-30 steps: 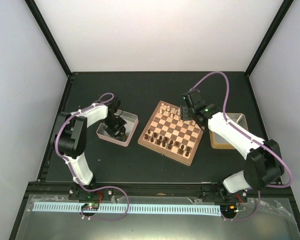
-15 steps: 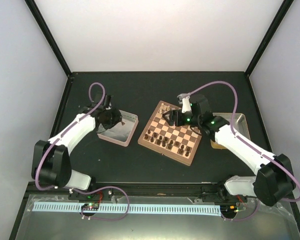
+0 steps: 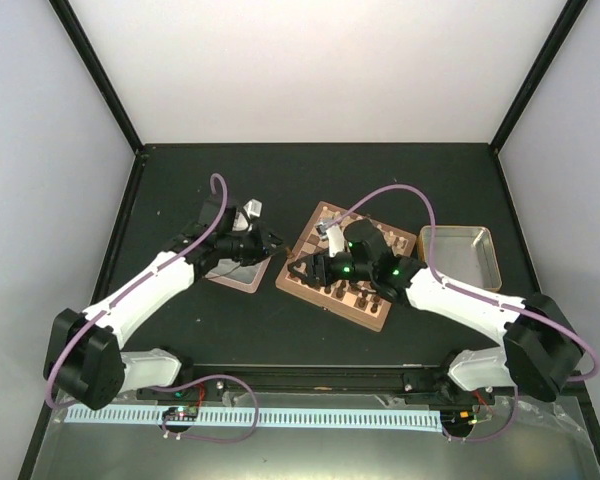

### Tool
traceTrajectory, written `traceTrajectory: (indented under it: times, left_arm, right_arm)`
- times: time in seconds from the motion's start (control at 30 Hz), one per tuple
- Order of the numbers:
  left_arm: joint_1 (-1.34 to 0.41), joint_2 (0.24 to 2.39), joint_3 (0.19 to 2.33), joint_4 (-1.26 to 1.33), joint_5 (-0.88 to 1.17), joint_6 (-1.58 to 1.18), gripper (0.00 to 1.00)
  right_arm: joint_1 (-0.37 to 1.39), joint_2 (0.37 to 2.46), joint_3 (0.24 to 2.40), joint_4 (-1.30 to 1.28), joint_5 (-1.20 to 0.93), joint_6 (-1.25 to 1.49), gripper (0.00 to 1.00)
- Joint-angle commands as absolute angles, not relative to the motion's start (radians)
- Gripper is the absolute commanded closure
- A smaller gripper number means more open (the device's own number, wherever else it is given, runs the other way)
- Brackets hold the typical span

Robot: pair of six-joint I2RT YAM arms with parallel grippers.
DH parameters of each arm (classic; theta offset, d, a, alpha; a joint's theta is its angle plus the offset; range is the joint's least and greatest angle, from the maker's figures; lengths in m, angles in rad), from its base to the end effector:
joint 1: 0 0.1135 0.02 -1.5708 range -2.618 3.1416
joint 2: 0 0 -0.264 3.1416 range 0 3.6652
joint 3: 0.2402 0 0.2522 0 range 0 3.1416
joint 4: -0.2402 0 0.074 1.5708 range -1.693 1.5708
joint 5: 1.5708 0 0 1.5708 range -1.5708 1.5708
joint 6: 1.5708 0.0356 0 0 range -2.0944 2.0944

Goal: Set up the chess pieces on the board
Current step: Place the chess piece on the chessboard.

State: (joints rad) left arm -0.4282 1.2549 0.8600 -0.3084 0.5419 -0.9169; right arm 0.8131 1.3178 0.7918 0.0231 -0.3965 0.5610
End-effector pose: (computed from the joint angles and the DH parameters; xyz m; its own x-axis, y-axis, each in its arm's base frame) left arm 0.2352 -0.1275 0.2580 -0.9243 -0.3256 -0.1992 -0.0329 0.5879 -0.8083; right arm 0.1890 0.2197 0.2465 -0.7607 -0.0899 -0.6429 -0.5880 0.5149 0.6238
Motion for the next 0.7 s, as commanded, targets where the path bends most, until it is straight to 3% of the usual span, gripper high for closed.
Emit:
traceTrajectory:
  times: [0.0,0.3,0.4,0.57,0.6,0.67]
  left_arm:
    - [-0.46,1.207,0.835,-0.211,0.634,-0.99,0.94]
    - [-0.48,1.187,0.797,-0.194,0.684,-1.008,0.94]
    - [-0.48,1.178,0.786,-0.19,0.688,-1.008,0.94]
    - [-0.481,1.162,0.775,-0.189,0.692,-1.006,0.92]
    - [-0.482,1.159,0.775,-0.19,0.694,-1.003,0.91]
    - [-0.482,1.155,0.777,-0.192,0.71,-0.989,0.83]
  right_arm:
    - [0.819,1.337,0.807,0.052,-0.298,0.621,0.29]
    - [0.82,1.386,0.828,0.088,-0.304,0.661,0.48]
    - [0.82,1.402,0.834,0.095,-0.323,0.668,0.6]
    - [0.821,1.397,0.811,0.143,-0.365,0.666,0.89]
    - [0.82,1.391,0.806,0.151,-0.371,0.66,0.95]
    - [0.82,1.38,0.789,0.167,-0.38,0.633,0.99]
